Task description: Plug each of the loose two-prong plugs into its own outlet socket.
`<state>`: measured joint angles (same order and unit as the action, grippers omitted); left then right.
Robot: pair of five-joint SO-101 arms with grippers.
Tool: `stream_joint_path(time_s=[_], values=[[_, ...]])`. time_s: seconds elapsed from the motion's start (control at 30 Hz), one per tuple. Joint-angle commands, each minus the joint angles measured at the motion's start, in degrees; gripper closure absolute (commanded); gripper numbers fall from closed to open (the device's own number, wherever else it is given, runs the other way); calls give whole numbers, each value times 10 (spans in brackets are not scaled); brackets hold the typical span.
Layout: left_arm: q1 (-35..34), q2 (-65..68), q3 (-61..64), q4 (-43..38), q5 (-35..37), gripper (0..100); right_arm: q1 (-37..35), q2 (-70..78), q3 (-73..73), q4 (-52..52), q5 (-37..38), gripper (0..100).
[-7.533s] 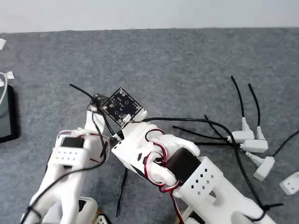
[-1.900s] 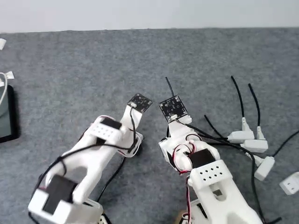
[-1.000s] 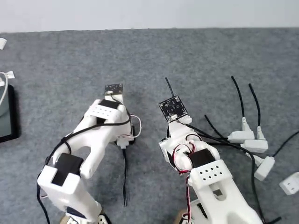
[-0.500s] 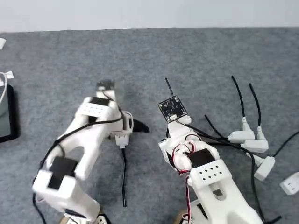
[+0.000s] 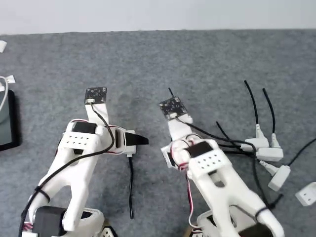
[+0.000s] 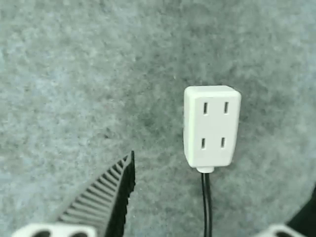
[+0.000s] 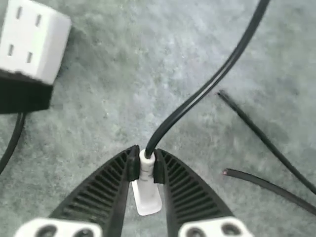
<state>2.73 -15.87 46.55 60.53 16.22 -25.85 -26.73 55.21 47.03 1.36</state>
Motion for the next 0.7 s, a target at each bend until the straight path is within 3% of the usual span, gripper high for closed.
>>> stream_joint_path(time_s=[0.0,0.1,0.17,0.27,0.4,0.67], values=[[-5,3,-15,-13,-10,505,-5,23,-52,6,-5,873],[-6,21,-26,-13,-10,505,-7,25,-55,11,-2,772],[-6,33,-33,-13,-10,505,-6,25,-59,17,-1,758],[-6,46,-38,-15,-18,505,10,24,-72,29,-2,815],[-9,57,-45,-16,-27,505,43,-8,-70,35,-6,991],[-18,59,-50,-16,-27,505,45,-61,-29,35,-7,989]])
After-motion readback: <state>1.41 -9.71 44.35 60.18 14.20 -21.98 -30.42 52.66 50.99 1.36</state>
